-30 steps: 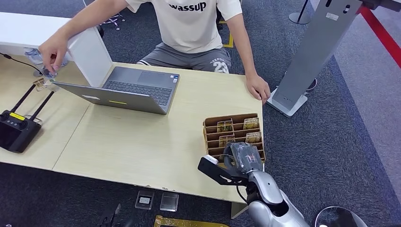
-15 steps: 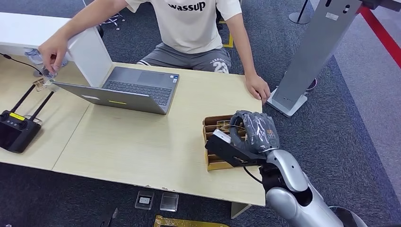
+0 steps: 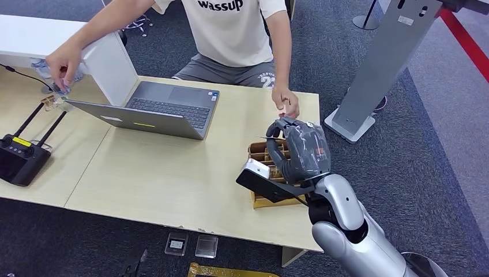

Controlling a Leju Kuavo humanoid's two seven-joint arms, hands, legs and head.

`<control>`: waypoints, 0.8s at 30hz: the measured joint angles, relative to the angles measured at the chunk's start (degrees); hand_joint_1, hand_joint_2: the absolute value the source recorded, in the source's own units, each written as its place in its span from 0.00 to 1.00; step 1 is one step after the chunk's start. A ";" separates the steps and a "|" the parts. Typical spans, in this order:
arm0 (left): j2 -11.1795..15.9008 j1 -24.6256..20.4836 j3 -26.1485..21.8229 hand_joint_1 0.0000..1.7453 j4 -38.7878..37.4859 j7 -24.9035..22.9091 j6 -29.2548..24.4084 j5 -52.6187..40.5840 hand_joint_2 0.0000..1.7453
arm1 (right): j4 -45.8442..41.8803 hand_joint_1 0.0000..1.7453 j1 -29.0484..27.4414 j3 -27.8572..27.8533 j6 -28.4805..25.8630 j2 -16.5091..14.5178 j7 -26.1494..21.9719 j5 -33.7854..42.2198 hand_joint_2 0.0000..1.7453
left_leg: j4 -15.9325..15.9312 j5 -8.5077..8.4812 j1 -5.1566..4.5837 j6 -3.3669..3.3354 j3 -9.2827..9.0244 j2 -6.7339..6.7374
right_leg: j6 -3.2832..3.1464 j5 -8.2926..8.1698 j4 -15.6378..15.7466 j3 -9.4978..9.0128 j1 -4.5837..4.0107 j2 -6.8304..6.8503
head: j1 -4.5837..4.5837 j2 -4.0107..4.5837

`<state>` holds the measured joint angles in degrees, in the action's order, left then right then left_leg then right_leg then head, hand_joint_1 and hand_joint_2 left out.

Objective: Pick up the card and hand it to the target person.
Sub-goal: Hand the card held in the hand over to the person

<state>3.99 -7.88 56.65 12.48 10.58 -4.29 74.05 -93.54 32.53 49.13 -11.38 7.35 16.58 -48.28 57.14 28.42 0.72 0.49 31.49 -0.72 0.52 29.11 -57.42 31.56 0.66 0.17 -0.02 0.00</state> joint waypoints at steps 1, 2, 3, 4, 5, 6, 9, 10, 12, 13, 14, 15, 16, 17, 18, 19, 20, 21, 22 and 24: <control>-0.02 -0.10 0.00 0.00 0.00 -0.08 0.04 -0.02 1.00 | 1.30 0.80 0.16 0.05 -0.97 -0.33 -1.33 0.10 1.00 | 0.00 0.00 0.00 0.00 0.00 0.00 | 0.00 0.00 0.00 0.00 0.00 0.00 | 0.01 0.00; -0.03 -0.18 0.00 0.00 0.00 -0.11 0.09 -0.02 1.00 | 2.54 0.80 0.29 0.07 -1.89 -0.64 -2.64 0.25 1.00 | 0.00 0.00 0.00 0.00 0.00 0.00 | 0.00 0.00 0.00 0.00 0.00 0.00 | 0.02 0.00; -0.03 -0.22 0.00 0.00 0.00 -0.13 0.15 -0.01 1.00 | 3.65 0.80 0.37 0.05 -2.74 -0.90 -3.81 0.40 1.00 | 0.00 0.00 0.00 0.00 0.01 0.00 | 0.00 0.00 0.00 0.01 0.00 0.01 | 0.02 0.00; -0.04 -0.23 0.00 0.00 0.00 -0.14 0.25 0.00 1.00 | 4.72 0.80 0.41 0.02 -3.47 -1.14 -4.77 0.49 1.00 | 0.00 0.00 0.00 0.00 0.01 0.00 | 0.00 0.00 0.00 0.01 0.00 0.01 | 0.02 0.00; -0.04 -0.23 0.00 0.00 0.00 -0.14 0.35 0.02 1.00 | 5.67 0.80 0.43 -0.02 -4.03 -1.35 -5.42 0.57 1.00 | 0.00 0.00 0.00 0.00 0.01 0.00 | 0.00 0.00 0.00 0.01 0.00 0.01 | 0.02 0.00; -0.04 -0.22 0.00 0.00 0.00 -0.14 0.44 0.05 1.00 | 6.60 0.80 0.46 -0.07 -4.42 -1.56 -5.86 0.63 1.00 | 0.00 0.00 0.00 0.00 0.01 0.00 | 0.00 0.00 0.00 0.01 0.00 0.01 | 0.03 0.00; -0.04 -0.15 0.00 0.00 0.00 -0.13 0.62 0.32 1.00 | 9.24 0.80 0.49 -0.16 -5.18 -2.10 -6.75 0.68 1.00 | 0.00 0.00 0.00 0.00 0.01 0.00 | 0.00 0.00 0.00 0.01 0.00 0.00 | 0.02 0.00; -0.04 -0.11 0.00 0.00 0.00 -0.11 0.68 0.44 1.00 | 9.98 0.80 0.49 -0.18 -5.45 -2.27 -7.02 0.67 1.00 | 0.00 0.00 0.00 0.00 0.01 0.00 | 0.00 0.00 0.00 0.01 0.00 0.00 | 0.01 0.00; -0.04 -0.06 -0.01 0.00 0.00 -0.02 0.93 0.69 1.00 | 11.36 0.80 0.51 -0.22 -5.97 -2.62 -7.68 0.70 1.00 | 0.00 0.00 0.00 0.00 0.00 0.00 | 0.00 0.00 0.00 0.01 0.00 0.00 | 0.01 0.00; -0.04 -0.06 -0.02 0.00 0.00 0.07 1.08 0.78 1.00 | 12.01 0.80 0.52 -0.23 -6.18 -2.80 -8.08 0.76 1.00 | 0.00 0.00 0.00 0.00 0.00 0.00 | 0.00 0.00 0.00 0.01 0.00 0.00 | 0.02 0.00; -0.04 -0.06 -0.02 0.00 0.00 0.19 1.31 0.85 1.00 | 12.70 0.80 0.54 -0.24 -6.34 -2.99 -8.51 0.89 1.00 | 0.00 0.00 0.00 0.00 -0.01 0.00 | 0.00 0.00 0.00 0.01 0.00 0.00 | 0.02 0.00; -0.04 -0.06 -0.02 0.00 0.00 0.30 1.53 0.91 1.00 | 13.35 0.80 0.54 -0.24 -6.49 -3.17 -8.89 1.09 1.00 | 0.00 0.00 0.00 0.00 -0.01 0.00 | 0.00 0.00 0.00 0.01 0.00 0.00 | 0.03 0.00; -0.04 -0.07 -0.02 0.00 0.00 0.39 1.74 0.94 1.00 | 13.97 0.80 0.55 -0.25 -6.61 -3.33 -9.19 1.26 1.00 | 0.00 0.00 0.00 0.00 -0.01 0.00 | 0.00 0.00 0.00 0.01 0.00 0.00 | 0.03 0.00; -0.04 -0.06 -0.02 0.00 0.00 0.48 1.97 0.98 1.00 | 14.58 0.80 0.56 -0.26 -6.73 -3.48 -9.44 1.40 1.00 | 0.00 0.00 0.00 0.00 -0.01 0.00 | 0.00 0.00 0.00 0.01 0.00 0.00 | 0.02 0.00; -0.04 -0.06 -0.02 0.00 0.00 0.60 2.12 1.01 1.00 | 15.13 0.62 0.56 -0.27 -6.87 -3.62 -9.64 1.48 1.00 | 0.00 0.00 0.00 0.00 -0.01 0.00 | 0.00 0.00 0.00 0.01 0.00 0.00 | 0.02 0.00; -0.04 -0.06 -0.03 0.00 0.00 0.72 2.24 1.02 1.00 | 15.65 0.44 0.57 -0.29 -7.01 -3.74 -9.80 1.50 1.00 | 0.00 0.00 0.00 0.00 -0.01 0.00 | 0.00 0.00 0.00 0.01 0.00 0.00 | 0.02 0.00; -0.04 -0.06 -0.03 0.00 0.00 0.85 2.35 1.03 1.00 | 16.10 0.26 0.57 -0.31 -7.14 -3.87 -9.91 1.52 1.00 | 0.00 0.00 0.00 0.00 -0.01 0.00 | 0.00 0.00 0.00 0.01 0.00 0.00 | 0.02 0.00; -0.04 -0.05 -0.03 0.00 0.00 0.98 2.46 1.03 1.00 | 16.56 0.08 0.57 -0.34 -7.27 -3.99 -9.98 1.52 1.00 | 0.00 0.00 0.00 0.00 -0.01 0.00 | 0.00 0.00 0.00 0.01 0.00 0.00 | 0.02 0.00; -0.04 -0.04 -0.03 0.00 0.00 1.11 2.58 1.03 1.00 | 16.97 0.08 0.57 -0.40 -7.38 -4.08 -10.00 1.52 1.00 | 0.00 0.00 0.00 0.00 -0.01 0.00 | 0.00 0.00 0.00 0.01 0.00 0.00 | 0.02 0.00; -0.03 -0.01 -0.02 0.00 0.00 1.37 2.81 1.03 0.50 | 17.70 0.08 0.57 -0.55 -7.63 -4.23 -10.00 1.46 1.00 | 0.00 0.00 0.00 0.00 -0.01 0.00 | 0.00 0.00 0.00 0.01 0.00 0.00 | 0.02 0.00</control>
<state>3.97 -7.89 56.63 12.48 11.96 -1.48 75.08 -75.84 33.10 48.58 -19.02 3.13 6.58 -46.82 57.15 28.42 0.72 0.49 31.48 -0.72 0.52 29.11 -57.42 31.57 0.66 0.17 -0.01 0.00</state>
